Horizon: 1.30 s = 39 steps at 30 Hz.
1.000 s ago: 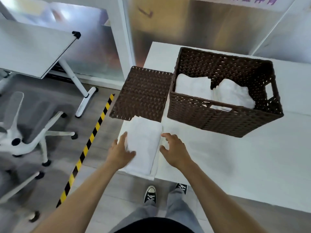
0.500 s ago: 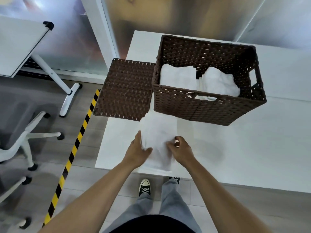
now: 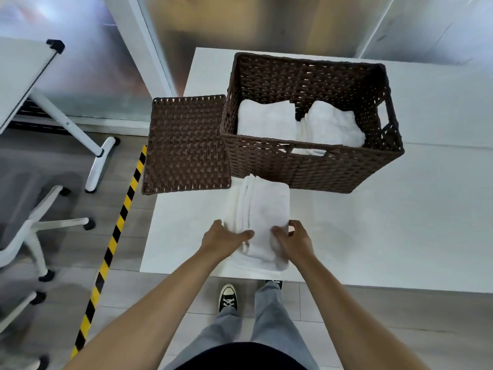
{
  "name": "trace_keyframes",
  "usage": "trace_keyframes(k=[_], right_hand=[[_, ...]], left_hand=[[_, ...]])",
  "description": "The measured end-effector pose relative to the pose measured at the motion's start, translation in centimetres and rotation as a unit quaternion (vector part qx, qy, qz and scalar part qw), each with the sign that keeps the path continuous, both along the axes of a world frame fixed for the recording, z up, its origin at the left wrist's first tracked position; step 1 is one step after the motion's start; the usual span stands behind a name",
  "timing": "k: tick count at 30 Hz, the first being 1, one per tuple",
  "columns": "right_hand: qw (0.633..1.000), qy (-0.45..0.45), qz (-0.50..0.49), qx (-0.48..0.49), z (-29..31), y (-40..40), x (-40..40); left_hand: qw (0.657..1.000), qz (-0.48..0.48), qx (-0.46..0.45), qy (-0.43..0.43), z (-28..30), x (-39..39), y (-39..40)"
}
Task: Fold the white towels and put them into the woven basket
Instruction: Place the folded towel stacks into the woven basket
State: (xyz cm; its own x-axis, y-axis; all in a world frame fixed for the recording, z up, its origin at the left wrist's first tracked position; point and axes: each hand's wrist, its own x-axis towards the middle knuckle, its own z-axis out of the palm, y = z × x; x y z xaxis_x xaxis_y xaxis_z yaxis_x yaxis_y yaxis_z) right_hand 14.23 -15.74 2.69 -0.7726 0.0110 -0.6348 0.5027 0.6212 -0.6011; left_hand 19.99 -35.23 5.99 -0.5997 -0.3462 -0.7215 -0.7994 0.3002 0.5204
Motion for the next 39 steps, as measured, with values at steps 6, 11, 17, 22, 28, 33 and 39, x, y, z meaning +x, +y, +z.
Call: trace_keyframes(k=[6, 11, 17, 22, 28, 33, 39], right_hand=[[0.999, -0.026, -0.001, -0.026, -0.1, 1.0, -0.2], [0.999, -0.006, -0.014, -0.036, 1.1, 1.2, -0.4], [0.984, -0.035, -0.079, -0.154, 3.3, 2.4, -0.7], [0.927, -0.134, -0.058, -0.345, 6.2, 3.7, -0.6], [0.892, -0.122, -0.085, -0.427, 11.4, 2.6, -0.2], [0.891, -0.093, -0.112, -0.429, 14.2, 1.3, 0.5], [0.857, -0.055, -0.125, -0.498, 19.4, 1.2, -2.2]], left_hand=[[0.995, 0.055, 0.076, 0.022, 0.6, -2.1, 0.8], [0.988, 0.052, 0.114, 0.087, 0.5, -2.1, 0.5], [0.967, -0.001, 0.173, 0.185, 3.0, 0.2, 0.9], [0.948, -0.022, 0.215, 0.235, 6.5, 1.2, 0.4], [0.925, -0.032, 0.246, 0.289, 11.2, 1.0, -0.9], [0.896, -0.019, 0.276, 0.346, 15.2, 0.1, -1.9], [0.883, -0.037, 0.282, 0.374, 18.6, -1.5, -3.6]])
